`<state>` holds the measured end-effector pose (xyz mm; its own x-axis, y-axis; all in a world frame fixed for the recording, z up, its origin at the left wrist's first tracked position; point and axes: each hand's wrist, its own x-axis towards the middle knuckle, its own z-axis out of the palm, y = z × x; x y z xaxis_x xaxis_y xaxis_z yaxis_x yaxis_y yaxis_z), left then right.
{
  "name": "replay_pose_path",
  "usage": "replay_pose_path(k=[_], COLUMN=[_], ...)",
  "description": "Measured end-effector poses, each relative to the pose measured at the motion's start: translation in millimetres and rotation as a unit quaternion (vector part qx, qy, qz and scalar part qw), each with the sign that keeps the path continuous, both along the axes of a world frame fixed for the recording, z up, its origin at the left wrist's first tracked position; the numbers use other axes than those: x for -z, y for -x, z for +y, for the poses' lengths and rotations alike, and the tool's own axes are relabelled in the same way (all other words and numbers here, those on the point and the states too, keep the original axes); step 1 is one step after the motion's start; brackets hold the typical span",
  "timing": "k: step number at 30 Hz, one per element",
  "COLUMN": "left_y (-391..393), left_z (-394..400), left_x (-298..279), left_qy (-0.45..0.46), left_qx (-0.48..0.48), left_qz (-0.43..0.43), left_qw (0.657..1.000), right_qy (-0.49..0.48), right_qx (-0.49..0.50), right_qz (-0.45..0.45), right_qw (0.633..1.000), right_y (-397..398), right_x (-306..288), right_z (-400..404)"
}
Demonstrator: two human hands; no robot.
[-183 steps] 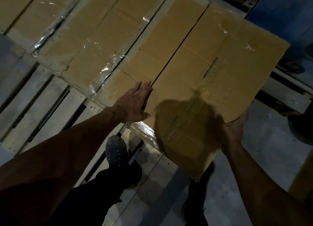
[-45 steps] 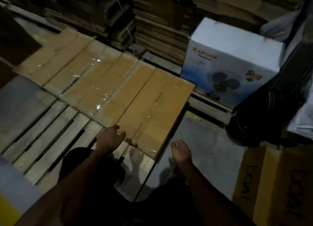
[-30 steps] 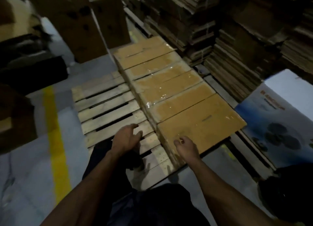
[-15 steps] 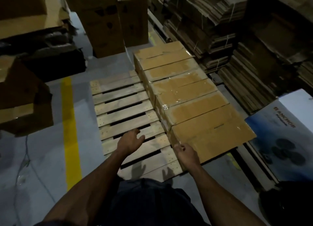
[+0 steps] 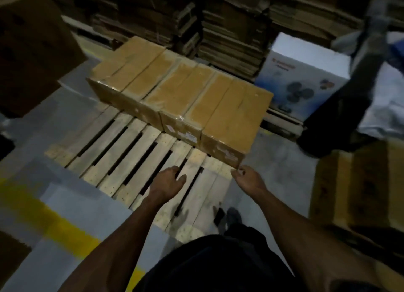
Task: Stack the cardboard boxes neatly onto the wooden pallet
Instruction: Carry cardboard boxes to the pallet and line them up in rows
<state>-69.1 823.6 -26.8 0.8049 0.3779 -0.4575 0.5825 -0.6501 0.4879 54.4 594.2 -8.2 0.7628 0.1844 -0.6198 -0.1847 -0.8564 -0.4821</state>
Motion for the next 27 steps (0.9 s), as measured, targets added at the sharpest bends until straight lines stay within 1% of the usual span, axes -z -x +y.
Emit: replay_pose_path(k=[4, 8, 11, 15, 17, 19, 23, 25, 27], left_y=[13.1, 11.3, -1.8, -29.3, -44.0, -57.6, -85.2, -98.8, -114.1], left_z=[-13.4, -43.6, -85.5, -162.4, -203.4, -251.3, -339.8, -379.5, -414.0], left_x=[6.1, 12.0, 14.6, 16.4, 16.7, 16.1, 8.2, 4.4, -0.7], left_qy=[-0.024, -0.061, -0.1, -0.155, -0.173, -0.175, -0.149, -0.126, -0.127], left_qx=[0.069, 0.168, 0.27, 0.39, 0.421, 0.44, 0.452, 0.458, 0.483], left_qz=[0.018, 0.041, 0.043, 0.033, 0.033, 0.032, -0.015, -0.042, -0.049], left_qw=[0.997, 0.983, 0.957, 0.907, 0.89, 0.88, 0.879, 0.879, 0.865], right_qy=[0.012, 0.026, 0.043, 0.064, 0.073, 0.087, 0.107, 0.113, 0.102], right_qx=[0.062, 0.112, 0.156, 0.208, 0.226, 0.233, 0.236, 0.243, 0.281], right_qz=[-0.003, -0.014, -0.019, -0.016, -0.014, -0.003, 0.021, 0.013, 0.002], right_qw=[0.998, 0.993, 0.987, 0.976, 0.971, 0.969, 0.966, 0.963, 0.954], right_y=[46.5, 78.4, 99.6, 112.4, 112.8, 111.3, 100.1, 92.0, 87.9], right_x=[1.0, 4.7, 7.0, 18.6, 25.6, 30.0, 24.7, 17.7, 13.8], right_z=[-36.9, -84.4, -135.1, -218.9, -261.0, -307.1, -390.9, -427.4, -455.4])
